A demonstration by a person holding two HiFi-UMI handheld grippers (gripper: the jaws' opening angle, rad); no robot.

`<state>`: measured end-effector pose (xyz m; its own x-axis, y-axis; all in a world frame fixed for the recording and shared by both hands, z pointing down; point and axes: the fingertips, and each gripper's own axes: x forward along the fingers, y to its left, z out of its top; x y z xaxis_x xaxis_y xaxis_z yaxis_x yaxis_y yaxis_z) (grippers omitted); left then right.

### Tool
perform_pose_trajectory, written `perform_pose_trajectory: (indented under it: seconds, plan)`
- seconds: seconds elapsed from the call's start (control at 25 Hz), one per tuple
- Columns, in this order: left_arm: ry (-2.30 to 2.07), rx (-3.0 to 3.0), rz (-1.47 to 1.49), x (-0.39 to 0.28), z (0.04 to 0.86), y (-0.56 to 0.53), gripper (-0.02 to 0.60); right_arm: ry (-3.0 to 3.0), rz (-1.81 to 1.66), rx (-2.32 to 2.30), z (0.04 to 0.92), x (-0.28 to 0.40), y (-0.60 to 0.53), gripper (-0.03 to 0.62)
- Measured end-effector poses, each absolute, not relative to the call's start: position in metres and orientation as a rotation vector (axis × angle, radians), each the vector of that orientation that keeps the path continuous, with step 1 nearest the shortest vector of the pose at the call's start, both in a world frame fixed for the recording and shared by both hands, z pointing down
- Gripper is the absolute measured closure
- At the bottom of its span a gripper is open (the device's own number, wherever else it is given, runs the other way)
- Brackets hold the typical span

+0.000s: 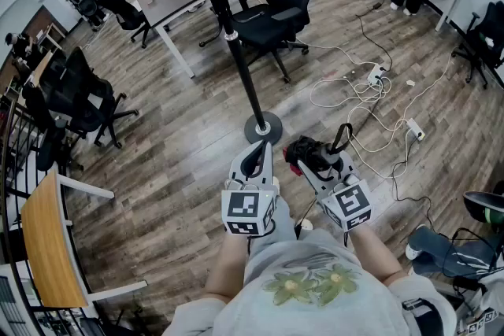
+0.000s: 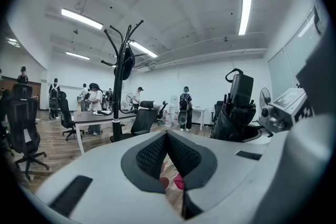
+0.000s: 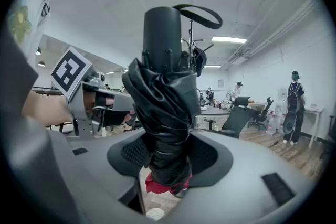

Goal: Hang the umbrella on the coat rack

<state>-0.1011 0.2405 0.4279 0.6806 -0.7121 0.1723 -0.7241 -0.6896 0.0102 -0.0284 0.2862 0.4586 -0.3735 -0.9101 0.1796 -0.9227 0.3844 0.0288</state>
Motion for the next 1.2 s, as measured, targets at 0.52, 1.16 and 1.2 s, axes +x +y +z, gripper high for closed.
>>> perform_pose_trajectory:
  seconds: [0.52,1.16,1.2]
  plan:
    - [-1.147,2.8,0.247,-0.067,0.443,0.172,0.578,-2.49,0.187,1.523,0.479,-0.012,0.221,0.385]
    - [-1.145,2.799,0.255,-0.046,0.436,-0.014,0.578,-2.497,0.178,1.456,0.468,0.015,0.033,0.384]
    - [-1.147,2.798,0.256,-0.048,0.436,-0.024,0.578,-2.498,0.177,1.45,0.467,0.014,0.022,0.384]
